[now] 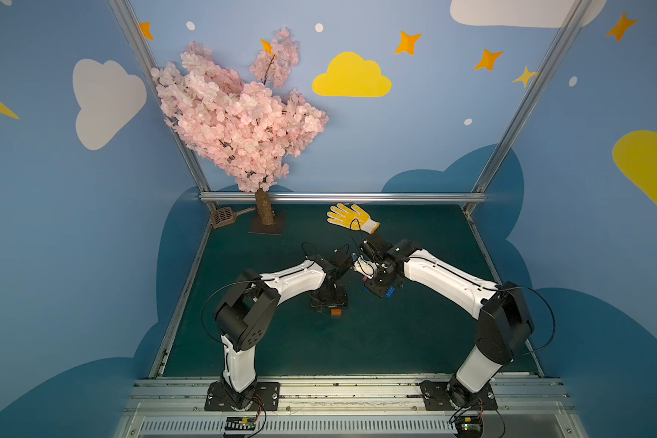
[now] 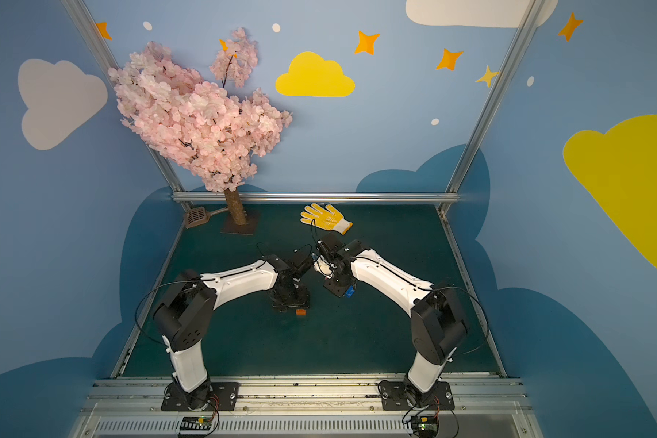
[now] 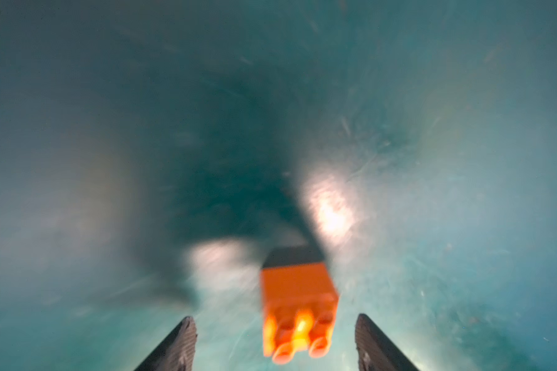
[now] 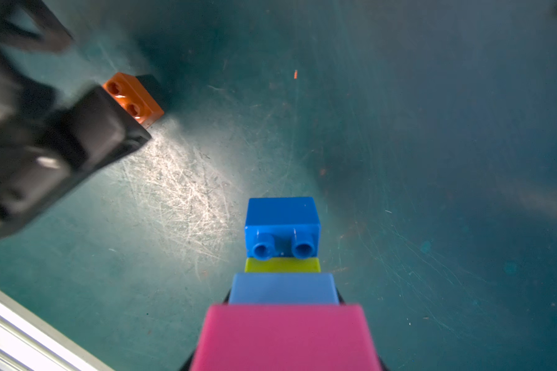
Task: Assemble the letter y with lego
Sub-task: Move the lego brick at the center of the board, then place the lego brick at the center of the board.
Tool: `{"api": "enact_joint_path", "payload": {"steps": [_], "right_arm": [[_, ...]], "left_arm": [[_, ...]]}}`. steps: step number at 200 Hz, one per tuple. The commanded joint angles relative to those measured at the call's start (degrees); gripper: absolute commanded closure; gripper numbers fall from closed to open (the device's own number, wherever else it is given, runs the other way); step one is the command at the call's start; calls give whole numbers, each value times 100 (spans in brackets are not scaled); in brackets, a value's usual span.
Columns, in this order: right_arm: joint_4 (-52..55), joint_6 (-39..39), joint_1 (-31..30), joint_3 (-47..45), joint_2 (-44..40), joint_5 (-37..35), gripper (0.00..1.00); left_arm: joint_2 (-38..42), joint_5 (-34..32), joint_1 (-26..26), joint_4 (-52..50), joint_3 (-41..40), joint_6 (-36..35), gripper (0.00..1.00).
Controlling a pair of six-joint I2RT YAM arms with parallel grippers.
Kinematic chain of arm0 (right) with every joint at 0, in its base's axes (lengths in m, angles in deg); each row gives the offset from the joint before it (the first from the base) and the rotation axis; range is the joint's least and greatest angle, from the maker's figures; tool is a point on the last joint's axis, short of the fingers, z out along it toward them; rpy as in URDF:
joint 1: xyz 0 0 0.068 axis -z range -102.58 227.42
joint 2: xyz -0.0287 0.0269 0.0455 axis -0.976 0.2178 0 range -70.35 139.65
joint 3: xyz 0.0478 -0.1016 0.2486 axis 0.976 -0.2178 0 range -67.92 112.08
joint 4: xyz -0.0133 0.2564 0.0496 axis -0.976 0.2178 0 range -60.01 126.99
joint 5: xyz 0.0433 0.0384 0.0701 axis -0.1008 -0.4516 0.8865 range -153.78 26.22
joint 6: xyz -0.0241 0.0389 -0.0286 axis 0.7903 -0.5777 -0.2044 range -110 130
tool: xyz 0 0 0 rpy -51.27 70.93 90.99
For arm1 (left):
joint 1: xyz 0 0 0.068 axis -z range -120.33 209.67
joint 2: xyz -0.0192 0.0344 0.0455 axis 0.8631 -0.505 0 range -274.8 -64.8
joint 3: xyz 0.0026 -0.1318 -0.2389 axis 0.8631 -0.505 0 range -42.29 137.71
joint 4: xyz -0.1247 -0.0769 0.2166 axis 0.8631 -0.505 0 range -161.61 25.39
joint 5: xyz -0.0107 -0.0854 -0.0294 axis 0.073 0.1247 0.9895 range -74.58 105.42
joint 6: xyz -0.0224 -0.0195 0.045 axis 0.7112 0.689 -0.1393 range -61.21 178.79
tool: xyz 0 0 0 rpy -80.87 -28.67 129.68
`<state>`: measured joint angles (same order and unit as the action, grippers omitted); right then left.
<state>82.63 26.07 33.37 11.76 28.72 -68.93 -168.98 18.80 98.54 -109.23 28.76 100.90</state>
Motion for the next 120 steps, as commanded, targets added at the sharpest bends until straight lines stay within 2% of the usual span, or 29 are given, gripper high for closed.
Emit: {"api": "enact_joint_path", "payload": {"steps": [1, 27, 51, 88, 120], "right_arm": [[215, 287, -181, 130, 241, -117, 100], [226, 632, -389, 71, 453, 19, 100], [214, 773, -556, 74, 693, -103, 100], [97, 985, -713, -43, 916, -100, 100], [97, 1068, -780, -119, 965, -67, 100]], "left_arm": [[783, -50, -546, -214, -347, 182, 22], [1486, 71, -1350, -130, -856, 101, 21], [1725, 92, -1867, -250, -1022, -121, 22], [1814, 143, -2205, -263, -1125, -230, 22], [1800, 216, -2281, -181, -1173, -229, 22]]}}
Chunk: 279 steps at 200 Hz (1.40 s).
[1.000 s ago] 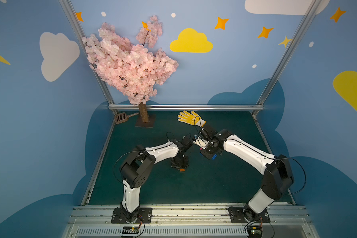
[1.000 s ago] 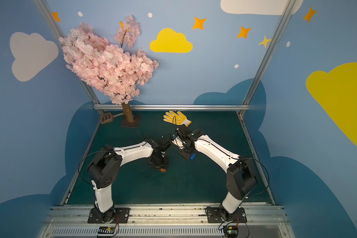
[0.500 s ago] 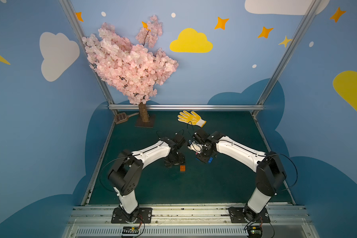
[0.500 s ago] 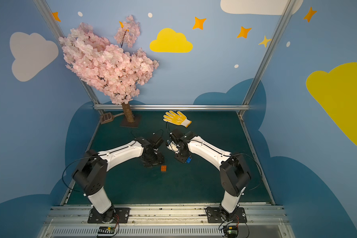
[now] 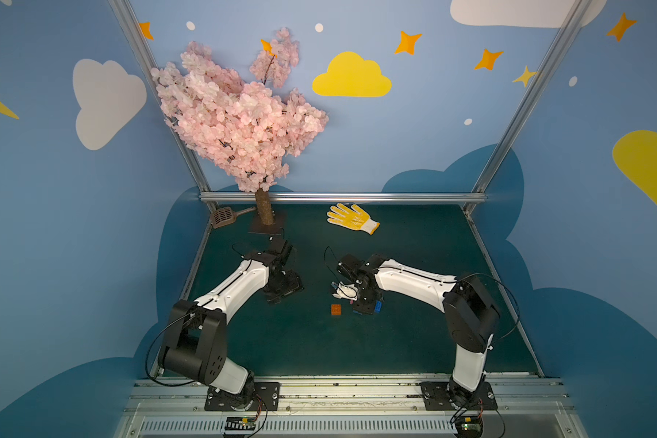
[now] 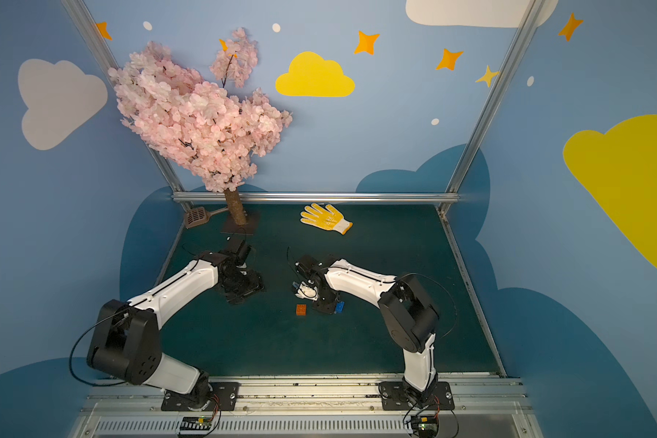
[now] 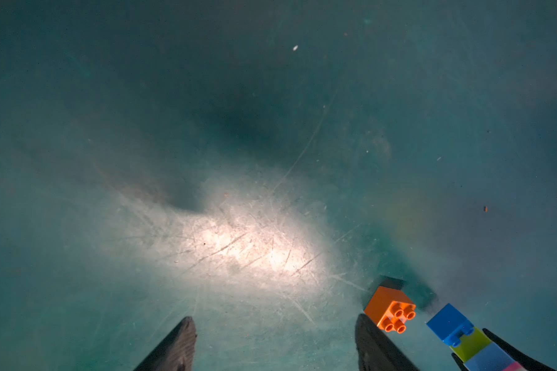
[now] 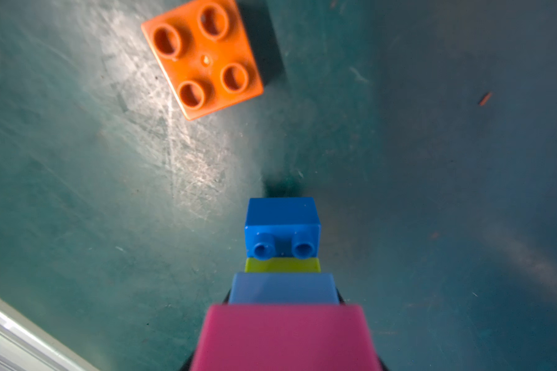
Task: Assemble the letter y with lego
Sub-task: Place the lego brick at the center of the board.
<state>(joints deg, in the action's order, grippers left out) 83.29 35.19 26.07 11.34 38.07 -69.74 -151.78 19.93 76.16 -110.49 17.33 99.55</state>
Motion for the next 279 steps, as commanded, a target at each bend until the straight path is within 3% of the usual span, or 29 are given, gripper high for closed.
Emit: {"api": "enact_joint_path", "payload": {"steps": [1, 117, 231, 279], "right_arm": [[32, 155, -46, -82, 30, 19, 100], [-176, 162, -170, -198, 276, 116, 99], [-399, 95, -182, -235, 250, 496, 77], [-434, 116, -173, -229, 258, 583, 74]], "left_arm": [[78, 102, -42, -53, -34, -94, 22], [-93, 184, -50, 70, -108, -76, 23], [-102, 181, -51, 89, -132, -49, 23], [-93, 156, -50, 80, -118, -58, 23]]}}
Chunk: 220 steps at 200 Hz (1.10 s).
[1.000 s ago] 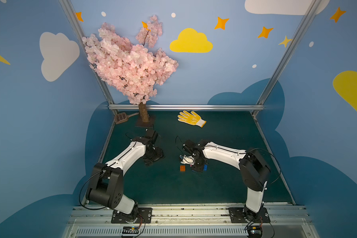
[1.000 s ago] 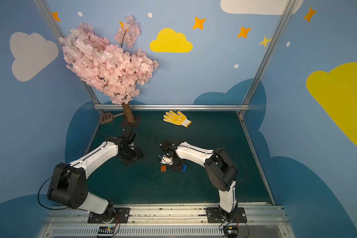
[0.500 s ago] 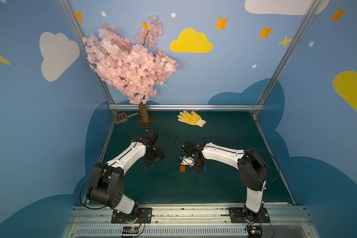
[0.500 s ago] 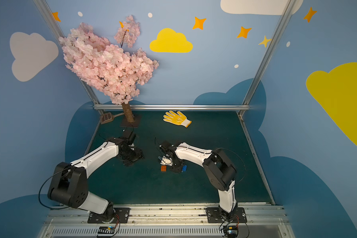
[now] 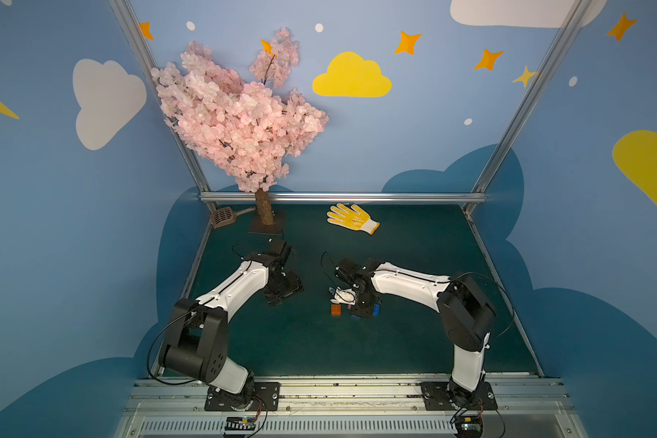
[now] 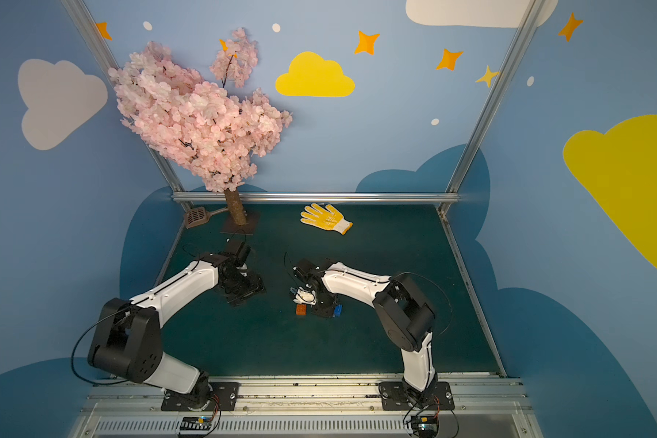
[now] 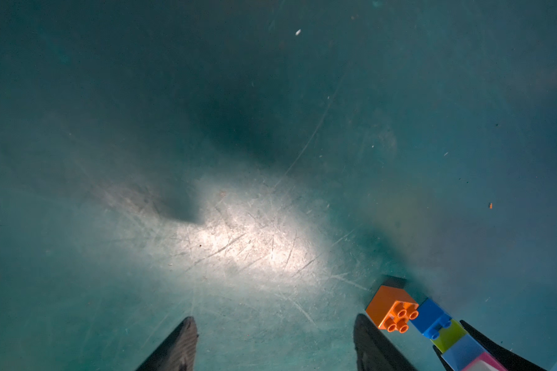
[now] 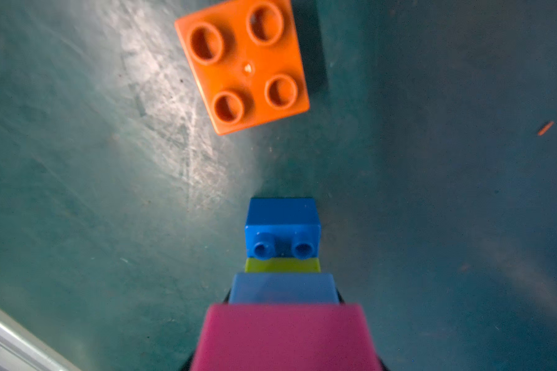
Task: Assemble the letter y with lego
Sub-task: Place the lego brick at the center of the board.
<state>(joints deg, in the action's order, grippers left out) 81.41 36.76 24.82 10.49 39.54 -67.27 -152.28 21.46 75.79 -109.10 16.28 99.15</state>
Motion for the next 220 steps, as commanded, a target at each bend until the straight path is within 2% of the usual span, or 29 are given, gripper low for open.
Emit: {"api": "enact_joint_path", "payload": {"steps": [1, 155, 220], "right_arm": [[-246, -36, -49, -147, 116, 338, 74], [-159, -69, -49, 42, 365, 260, 69], [-63, -107, -49, 188, 450, 348, 68]], "left_arm": [[-42, 2, -17, -60, -17, -19, 23], [-46, -40, -14, -104, 24, -156, 23], [15, -147, -9, -95, -27, -194, 18]]}}
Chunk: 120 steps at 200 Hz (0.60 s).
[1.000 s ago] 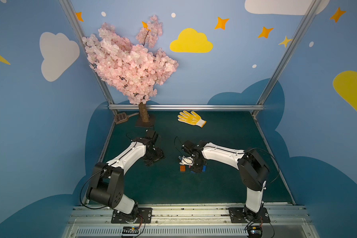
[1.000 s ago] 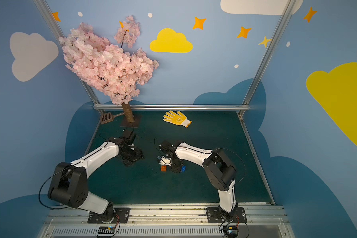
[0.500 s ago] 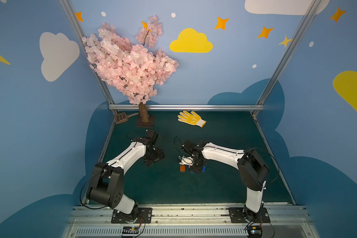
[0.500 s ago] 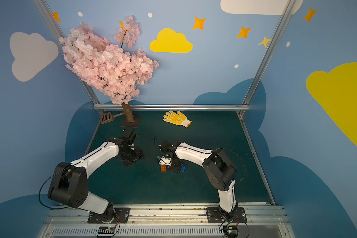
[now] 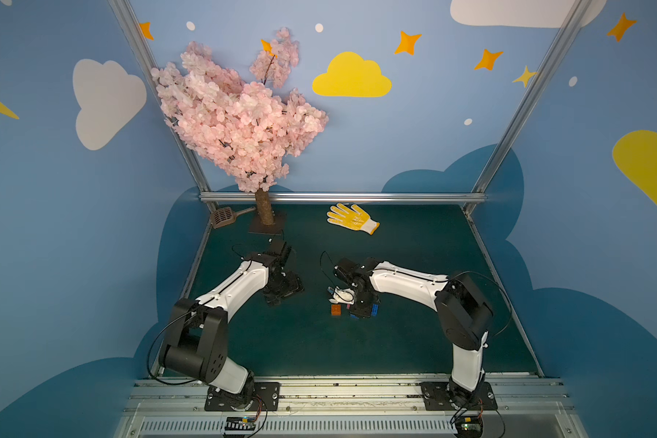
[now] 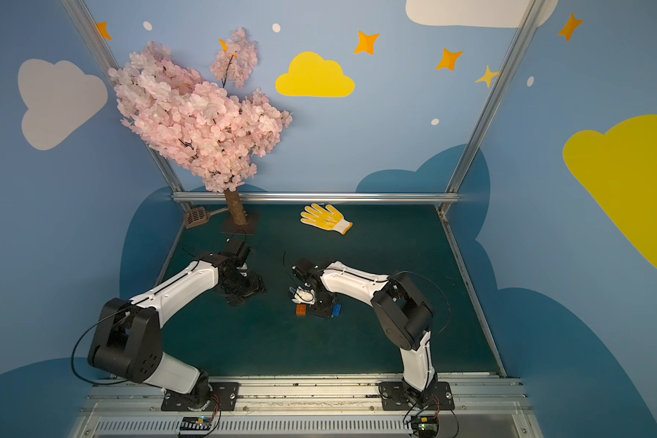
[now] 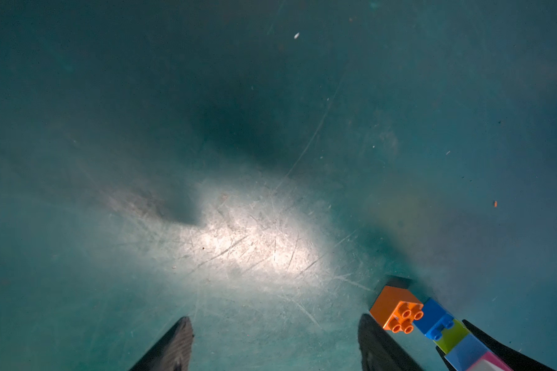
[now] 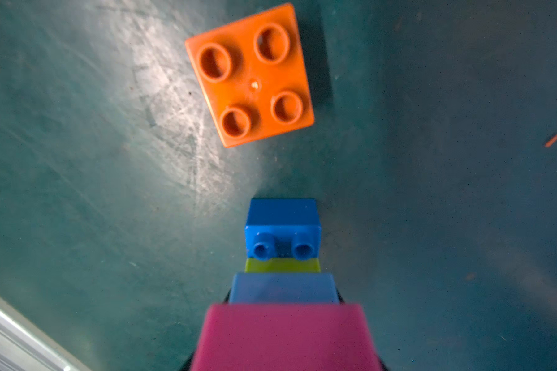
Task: Assemble the letter y with lego
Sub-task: Place the lego brick at the center of the board.
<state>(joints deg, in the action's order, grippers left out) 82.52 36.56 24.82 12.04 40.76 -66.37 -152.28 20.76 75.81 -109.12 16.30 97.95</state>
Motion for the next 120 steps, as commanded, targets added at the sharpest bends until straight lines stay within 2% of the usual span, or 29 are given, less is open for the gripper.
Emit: {"api": "enact_joint_path", "payload": {"steps": [1, 79, 120], "right_arm": [[-174, -89, -49, 35, 330, 259, 68], [-171, -103, -45, 54, 399, 248, 61], [-131, -105, -36, 103, 488, 213, 60]], "left_arm": [[18, -77, -9, -93, -26, -74, 18], [16, -86, -12, -93, -59, -68, 18], [25, -104, -13, -102, -64, -83, 19]]}}
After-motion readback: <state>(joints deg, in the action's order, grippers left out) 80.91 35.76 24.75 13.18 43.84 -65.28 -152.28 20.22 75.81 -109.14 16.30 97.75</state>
